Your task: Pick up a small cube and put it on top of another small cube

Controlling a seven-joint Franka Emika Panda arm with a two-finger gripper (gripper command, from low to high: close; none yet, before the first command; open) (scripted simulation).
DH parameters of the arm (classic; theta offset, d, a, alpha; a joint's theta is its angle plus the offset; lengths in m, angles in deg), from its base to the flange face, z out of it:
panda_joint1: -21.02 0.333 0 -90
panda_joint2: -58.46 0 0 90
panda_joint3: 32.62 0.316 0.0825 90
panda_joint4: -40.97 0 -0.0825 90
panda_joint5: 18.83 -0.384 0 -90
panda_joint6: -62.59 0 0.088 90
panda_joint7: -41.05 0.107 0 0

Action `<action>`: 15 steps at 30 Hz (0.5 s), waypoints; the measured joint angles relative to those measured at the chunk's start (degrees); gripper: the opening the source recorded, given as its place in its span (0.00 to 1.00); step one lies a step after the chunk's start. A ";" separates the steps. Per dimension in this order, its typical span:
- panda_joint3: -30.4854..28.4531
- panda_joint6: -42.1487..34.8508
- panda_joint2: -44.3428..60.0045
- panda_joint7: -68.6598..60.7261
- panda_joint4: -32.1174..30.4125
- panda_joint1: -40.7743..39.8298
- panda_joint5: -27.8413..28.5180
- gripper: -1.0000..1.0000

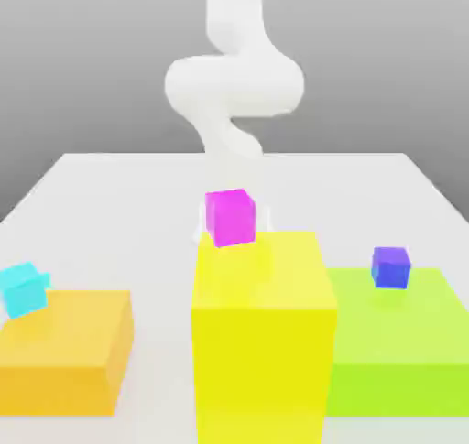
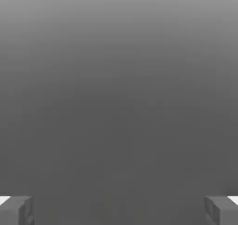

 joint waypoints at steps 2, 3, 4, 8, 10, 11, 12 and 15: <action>0.27 1.39 2.61 5.26 -1.09 -3.14 0.07 0.50; 0.45 2.07 3.86 7.80 -1.62 -4.71 0.08 0.50; 0.51 2.72 5.10 10.37 -2.13 -6.12 0.18 0.50; 1.08 5.39 10.01 20.36 -4.21 -12.09 0.31 0.50; 1.27 6.73 12.47 25.39 -5.24 -14.96 0.47 0.50; 1.31 7.39 13.69 27.94 -5.76 -16.35 0.58 0.50; 1.39 8.04 14.92 30.47 -6.27 -17.76 0.67 0.50; 1.29 10.00 18.60 38.17 -7.80 -21.69 1.11 0.50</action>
